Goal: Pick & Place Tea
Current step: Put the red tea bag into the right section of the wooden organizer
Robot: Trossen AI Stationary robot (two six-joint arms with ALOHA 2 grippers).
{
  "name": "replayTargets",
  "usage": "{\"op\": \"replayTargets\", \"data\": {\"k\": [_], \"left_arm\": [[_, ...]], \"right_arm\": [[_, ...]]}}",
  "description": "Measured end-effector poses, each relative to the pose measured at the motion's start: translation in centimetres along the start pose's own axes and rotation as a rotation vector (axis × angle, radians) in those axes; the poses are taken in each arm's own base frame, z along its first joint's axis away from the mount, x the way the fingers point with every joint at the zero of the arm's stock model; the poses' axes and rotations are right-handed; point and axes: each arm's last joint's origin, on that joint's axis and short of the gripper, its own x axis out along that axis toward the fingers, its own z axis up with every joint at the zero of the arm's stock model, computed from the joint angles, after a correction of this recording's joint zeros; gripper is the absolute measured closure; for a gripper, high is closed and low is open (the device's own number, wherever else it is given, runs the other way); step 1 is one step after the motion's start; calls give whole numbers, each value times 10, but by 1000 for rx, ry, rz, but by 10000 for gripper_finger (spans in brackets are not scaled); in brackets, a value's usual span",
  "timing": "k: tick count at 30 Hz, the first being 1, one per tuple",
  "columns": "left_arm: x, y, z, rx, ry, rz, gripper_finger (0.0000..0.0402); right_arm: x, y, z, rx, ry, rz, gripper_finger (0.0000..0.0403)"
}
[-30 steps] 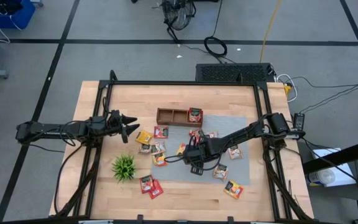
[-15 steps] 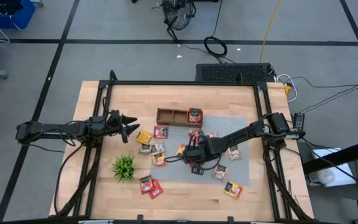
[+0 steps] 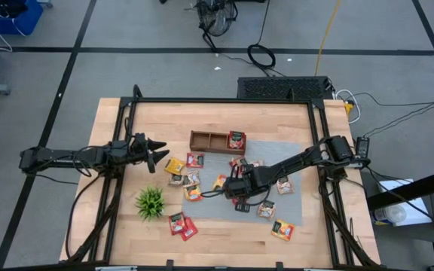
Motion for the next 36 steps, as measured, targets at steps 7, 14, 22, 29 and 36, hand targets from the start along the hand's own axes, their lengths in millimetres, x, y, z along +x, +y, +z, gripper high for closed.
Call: {"op": "replayTargets", "data": {"k": [7,14,22,29,36], "left_arm": [[0,0,0,0,0,0,190],[0,0,0,0,0,0,190],[0,0,0,0,0,0,190],[0,0,0,0,0,0,190],[0,0,0,0,0,0,190]], "right_arm": [[-27,-4,-1,-16,-39,5,402],[-43,-10,-8,-20,2,-11,402],[-80,-19,-7,4,26,30,402],[-125,-38,5,40,-5,28,402],[-166,-59,25,28,-118,-58,402]]}}
